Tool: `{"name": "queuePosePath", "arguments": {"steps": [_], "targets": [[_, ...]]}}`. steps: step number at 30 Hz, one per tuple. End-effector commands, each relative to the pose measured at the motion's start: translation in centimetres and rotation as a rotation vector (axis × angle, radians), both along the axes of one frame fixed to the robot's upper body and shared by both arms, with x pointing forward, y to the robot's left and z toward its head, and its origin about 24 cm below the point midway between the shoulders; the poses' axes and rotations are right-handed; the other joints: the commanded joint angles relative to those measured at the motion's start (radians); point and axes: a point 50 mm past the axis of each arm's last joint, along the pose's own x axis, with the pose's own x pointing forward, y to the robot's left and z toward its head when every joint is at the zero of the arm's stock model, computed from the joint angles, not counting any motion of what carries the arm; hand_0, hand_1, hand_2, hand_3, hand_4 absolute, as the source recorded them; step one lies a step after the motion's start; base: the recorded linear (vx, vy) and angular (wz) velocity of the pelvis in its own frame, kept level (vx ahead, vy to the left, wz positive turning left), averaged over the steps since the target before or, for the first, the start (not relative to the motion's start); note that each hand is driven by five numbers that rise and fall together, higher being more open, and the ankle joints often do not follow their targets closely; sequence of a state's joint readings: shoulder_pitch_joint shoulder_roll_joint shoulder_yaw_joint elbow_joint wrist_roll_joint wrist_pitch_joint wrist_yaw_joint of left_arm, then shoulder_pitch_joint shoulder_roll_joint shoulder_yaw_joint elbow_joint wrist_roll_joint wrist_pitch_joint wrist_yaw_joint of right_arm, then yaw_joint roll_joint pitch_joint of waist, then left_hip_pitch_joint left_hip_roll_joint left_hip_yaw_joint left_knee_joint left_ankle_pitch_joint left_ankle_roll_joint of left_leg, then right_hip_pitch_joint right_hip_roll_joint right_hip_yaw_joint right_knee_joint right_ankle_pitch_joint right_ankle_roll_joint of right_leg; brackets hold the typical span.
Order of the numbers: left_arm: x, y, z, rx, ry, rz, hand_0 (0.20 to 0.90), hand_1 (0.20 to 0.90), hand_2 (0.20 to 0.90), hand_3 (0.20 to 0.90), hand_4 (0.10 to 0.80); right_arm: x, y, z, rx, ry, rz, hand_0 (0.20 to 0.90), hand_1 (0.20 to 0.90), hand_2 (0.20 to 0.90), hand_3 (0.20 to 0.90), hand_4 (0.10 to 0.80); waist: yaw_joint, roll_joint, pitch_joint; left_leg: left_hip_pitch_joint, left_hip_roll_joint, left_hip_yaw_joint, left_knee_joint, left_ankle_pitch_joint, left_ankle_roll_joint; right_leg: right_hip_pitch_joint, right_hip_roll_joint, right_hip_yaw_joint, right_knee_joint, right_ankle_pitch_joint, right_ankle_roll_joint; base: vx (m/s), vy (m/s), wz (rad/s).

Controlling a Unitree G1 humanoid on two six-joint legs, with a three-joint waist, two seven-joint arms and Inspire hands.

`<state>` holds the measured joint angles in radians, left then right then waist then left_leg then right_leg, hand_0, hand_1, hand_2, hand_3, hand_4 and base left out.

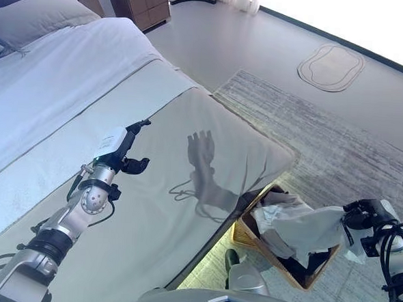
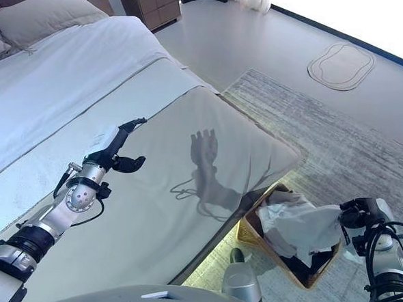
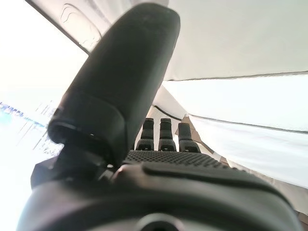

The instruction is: Pick up the clothes from the bed and place them into the basket

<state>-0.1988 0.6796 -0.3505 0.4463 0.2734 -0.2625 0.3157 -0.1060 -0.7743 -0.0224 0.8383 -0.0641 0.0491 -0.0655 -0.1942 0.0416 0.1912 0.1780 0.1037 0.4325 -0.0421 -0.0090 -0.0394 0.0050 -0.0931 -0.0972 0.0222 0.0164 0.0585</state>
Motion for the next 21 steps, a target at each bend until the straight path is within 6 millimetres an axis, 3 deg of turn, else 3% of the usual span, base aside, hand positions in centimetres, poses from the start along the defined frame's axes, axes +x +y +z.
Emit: {"name": "queuePosePath", "arguments": {"steps": [1, 13, 21], "targets": [[2.2, -0.4, 5.4, -0.016, -0.212, -0.055, 0.900, 0.900, 0.900, 0.900, 0.800, 3.4, -0.9, 5.0, -0.130, -0.194, 0.033, 0.900, 0.900, 0.900, 0.900, 0.800, 0.018, -0.016, -0.044, -0.017, 0.030, -0.016, 0.133, -0.129, -0.001, -0.055, -0.051, -0.022, 0.039, 0.026, 0.071, 0.000, 0.000, 0.00], [2.2, -0.5, 5.5, -0.011, -0.219, -0.052, 0.900, 0.900, 0.900, 0.900, 0.800, 3.7, -0.4, 5.1, -0.106, -0.226, 0.052, 0.900, 0.900, 0.900, 0.900, 0.800, 0.017, -0.024, -0.045, -0.014, 0.032, -0.015, 0.118, -0.120, -0.004, -0.048, -0.044, -0.021, 0.024, 0.029, 0.071, 0.000, 0.000, 0.00], [1.5, -0.4, 4.3, -0.036, -0.214, -0.001, 0.900, 0.900, 0.900, 0.900, 0.800, 4.1, 2.2, 4.3, -0.044, -0.300, 0.118, 0.900, 0.900, 0.900, 0.900, 0.800, 0.024, -0.028, -0.049, -0.001, 0.034, -0.037, 0.091, -0.097, -0.012, -0.021, -0.039, -0.032, 0.025, 0.018, 0.065, 0.013, 0.021, 0.04]]}}
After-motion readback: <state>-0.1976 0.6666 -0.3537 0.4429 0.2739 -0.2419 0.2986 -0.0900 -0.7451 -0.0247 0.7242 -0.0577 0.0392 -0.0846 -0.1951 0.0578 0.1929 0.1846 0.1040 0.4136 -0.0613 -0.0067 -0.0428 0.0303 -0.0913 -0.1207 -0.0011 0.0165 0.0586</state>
